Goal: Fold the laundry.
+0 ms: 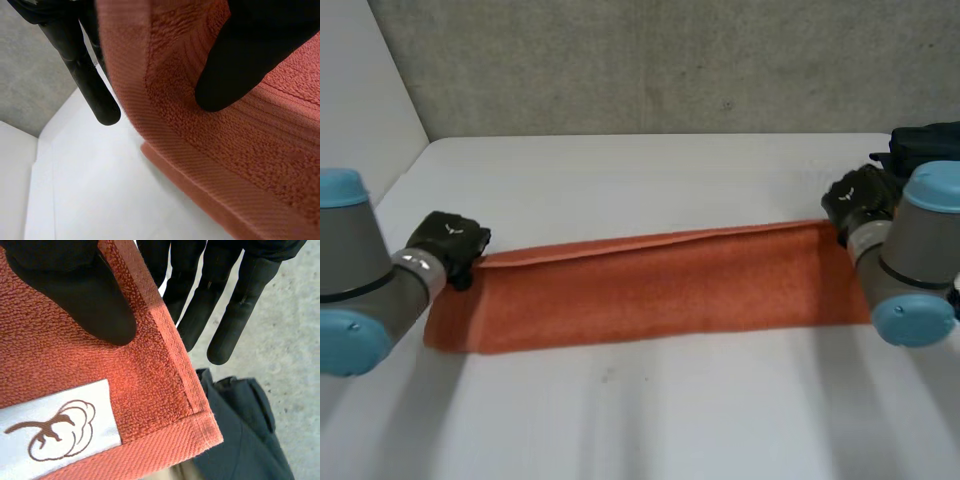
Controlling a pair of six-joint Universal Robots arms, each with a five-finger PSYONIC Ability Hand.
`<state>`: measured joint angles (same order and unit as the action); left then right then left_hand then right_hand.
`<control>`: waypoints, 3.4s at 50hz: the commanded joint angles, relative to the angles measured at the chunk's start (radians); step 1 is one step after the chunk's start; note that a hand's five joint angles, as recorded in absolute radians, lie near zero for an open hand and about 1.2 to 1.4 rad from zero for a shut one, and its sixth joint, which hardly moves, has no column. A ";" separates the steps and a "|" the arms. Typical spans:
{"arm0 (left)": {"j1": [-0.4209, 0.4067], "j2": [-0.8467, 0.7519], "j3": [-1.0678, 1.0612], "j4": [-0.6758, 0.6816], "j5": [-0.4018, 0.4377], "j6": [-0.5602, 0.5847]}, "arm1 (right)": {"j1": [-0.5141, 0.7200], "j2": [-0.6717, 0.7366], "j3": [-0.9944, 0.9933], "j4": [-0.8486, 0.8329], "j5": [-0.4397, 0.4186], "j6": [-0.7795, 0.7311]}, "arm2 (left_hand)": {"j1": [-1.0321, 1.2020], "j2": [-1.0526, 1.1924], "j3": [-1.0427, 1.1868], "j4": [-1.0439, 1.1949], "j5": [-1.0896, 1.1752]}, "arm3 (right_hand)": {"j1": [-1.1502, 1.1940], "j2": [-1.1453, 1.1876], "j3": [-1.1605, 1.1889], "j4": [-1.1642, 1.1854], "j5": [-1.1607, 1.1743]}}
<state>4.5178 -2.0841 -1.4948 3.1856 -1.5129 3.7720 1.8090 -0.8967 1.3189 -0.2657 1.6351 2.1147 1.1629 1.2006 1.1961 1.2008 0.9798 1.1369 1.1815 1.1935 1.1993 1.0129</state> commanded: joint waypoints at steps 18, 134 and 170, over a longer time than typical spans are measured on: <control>-0.088 -0.031 0.211 -0.012 -0.072 -0.202 | 0.018 0.036 -0.242 0.037 0.005 0.215 | -0.988 -1.026 -1.022 -1.026 -0.980 | -0.962 -1.007 -1.019 -1.025 -1.013; -0.212 0.302 -0.193 0.198 -0.001 -0.233 | 0.116 -0.321 0.425 -0.261 -0.029 0.394 | -0.988 -1.026 -1.022 -1.026 -0.980 | 0.259 0.215 0.203 0.197 0.209; -0.489 0.133 0.143 0.082 -0.133 -0.507 | 0.293 -0.364 0.231 0.156 -0.205 0.760 | -0.967 -1.005 -1.000 -1.005 -0.958 | -0.962 -1.007 -1.019 -1.025 -1.013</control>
<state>4.1379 -1.8380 -1.5153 3.3544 -1.5588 3.3736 2.1764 -1.2580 1.6406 -0.2972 1.4535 2.7311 0.1878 0.2108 0.2113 0.2030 0.0490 0.2280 0.2129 0.2112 0.2136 0.0480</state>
